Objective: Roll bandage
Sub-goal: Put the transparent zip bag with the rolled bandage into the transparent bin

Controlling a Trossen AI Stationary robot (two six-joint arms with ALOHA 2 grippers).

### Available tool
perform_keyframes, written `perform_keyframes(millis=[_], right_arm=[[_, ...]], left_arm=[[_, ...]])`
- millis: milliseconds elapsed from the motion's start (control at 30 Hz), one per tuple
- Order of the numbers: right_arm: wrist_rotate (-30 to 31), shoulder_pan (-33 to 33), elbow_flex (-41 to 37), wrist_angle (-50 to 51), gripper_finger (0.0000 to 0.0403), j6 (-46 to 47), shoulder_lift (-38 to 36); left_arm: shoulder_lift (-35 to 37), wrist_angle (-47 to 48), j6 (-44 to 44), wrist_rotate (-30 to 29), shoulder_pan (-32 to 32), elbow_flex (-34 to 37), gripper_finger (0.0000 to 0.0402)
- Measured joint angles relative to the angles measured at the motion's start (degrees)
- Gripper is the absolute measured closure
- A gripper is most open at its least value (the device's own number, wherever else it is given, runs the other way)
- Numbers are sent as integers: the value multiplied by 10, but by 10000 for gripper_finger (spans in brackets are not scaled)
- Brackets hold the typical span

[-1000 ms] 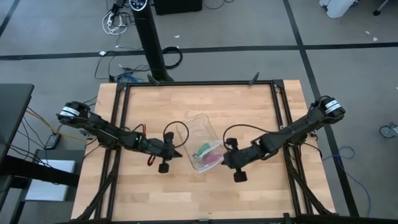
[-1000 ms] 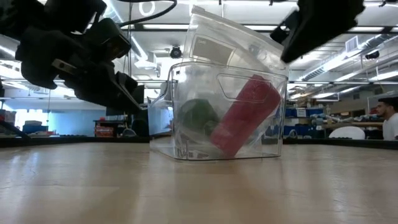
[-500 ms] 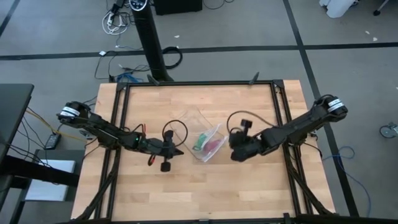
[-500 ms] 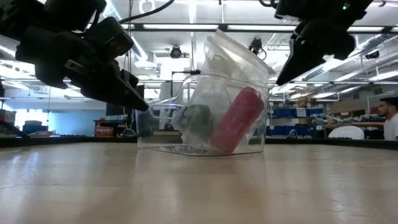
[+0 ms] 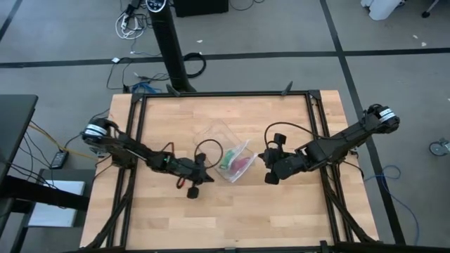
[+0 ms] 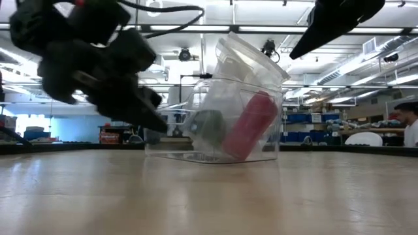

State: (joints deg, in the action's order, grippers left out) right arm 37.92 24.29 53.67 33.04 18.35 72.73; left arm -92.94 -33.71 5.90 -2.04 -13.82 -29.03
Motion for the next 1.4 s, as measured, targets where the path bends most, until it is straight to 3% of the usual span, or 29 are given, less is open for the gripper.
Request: perform_keyframes(millis=[167, 433, 767, 867, 1133, 1400], right_arm=[[13, 1, 0, 5, 403, 0, -1], [18, 40, 0, 13, 403, 68, -3], [-12, 114, 1, -116, 403, 37, 79], [-20, 115, 1, -64, 403, 81, 113], [29, 91, 0, 166, 403, 267, 133], [43, 21, -30, 233, 403, 254, 126]], left_arm=[[-73, -20, -35, -55, 13, -70, 396], [-154, -120, -42, -71, 64, -134, 396], [-123, -163, -65, -50, 134, -138, 396], [-99, -137, -76, -47, 141, -138, 396], [-26, -51, -94, -49, 142, -138, 396], [-6, -66, -100, -25, 145, -117, 396]])
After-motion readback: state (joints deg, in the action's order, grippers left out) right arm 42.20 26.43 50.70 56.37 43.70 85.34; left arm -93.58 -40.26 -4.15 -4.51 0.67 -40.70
